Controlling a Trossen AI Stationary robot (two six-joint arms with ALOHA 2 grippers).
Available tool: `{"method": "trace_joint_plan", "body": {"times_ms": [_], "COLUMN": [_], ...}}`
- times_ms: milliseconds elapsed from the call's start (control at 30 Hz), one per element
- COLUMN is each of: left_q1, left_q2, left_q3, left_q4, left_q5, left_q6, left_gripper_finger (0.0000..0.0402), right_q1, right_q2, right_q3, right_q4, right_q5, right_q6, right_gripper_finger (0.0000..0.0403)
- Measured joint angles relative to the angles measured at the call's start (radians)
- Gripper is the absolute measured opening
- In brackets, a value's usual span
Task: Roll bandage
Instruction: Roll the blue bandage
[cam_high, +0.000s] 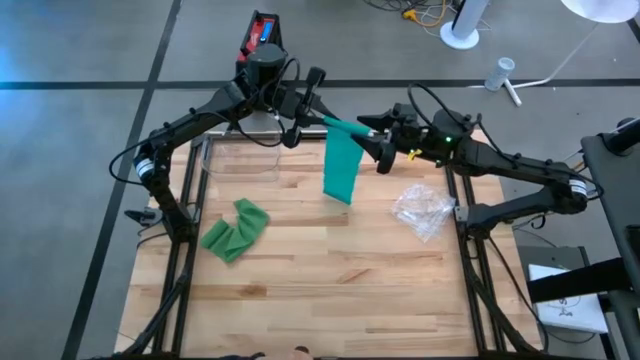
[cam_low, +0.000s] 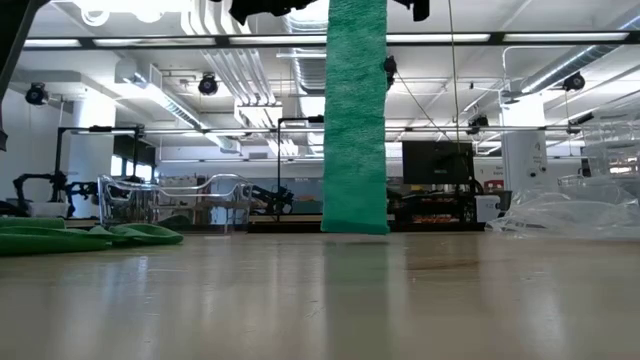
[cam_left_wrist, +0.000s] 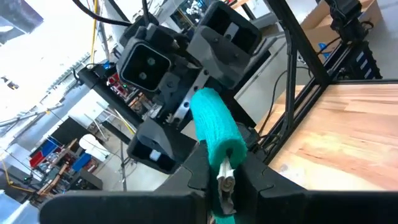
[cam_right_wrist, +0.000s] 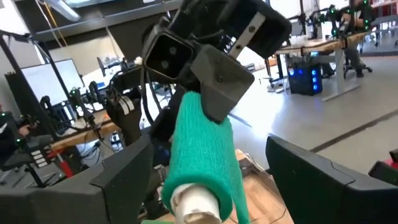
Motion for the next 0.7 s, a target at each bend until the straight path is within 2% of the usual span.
{"method": "trace_joint_plan", "body": {"times_ms": [233, 367, 700], "left_q1": [0.000, 0.000, -0.007], "left_q2": [0.000, 0.000, 0.000], "left_q3": [0.000, 0.000, 0.000], "left_q4": [0.000, 0.002, 0.009], "left_q5": [0.000, -0.001, -0.051], "left_q6": [0.000, 0.000, -0.078], "left_gripper_finger": [0.0020, 0.0025, 0.0027], "right_q1": [0.000, 0.000, -0.005], "right_q2": [0.002, 0.003, 0.014], "right_q3": [-0.002, -0.002, -0.002], "right_q4": [0.004, 0.004, 0.004], "right_q5": [0.000, 0.000, 0.000], "right_q6": [0.011, 0.024, 0.012], "right_gripper_finger": [0.0278, 0.0251, 0.0123]}}
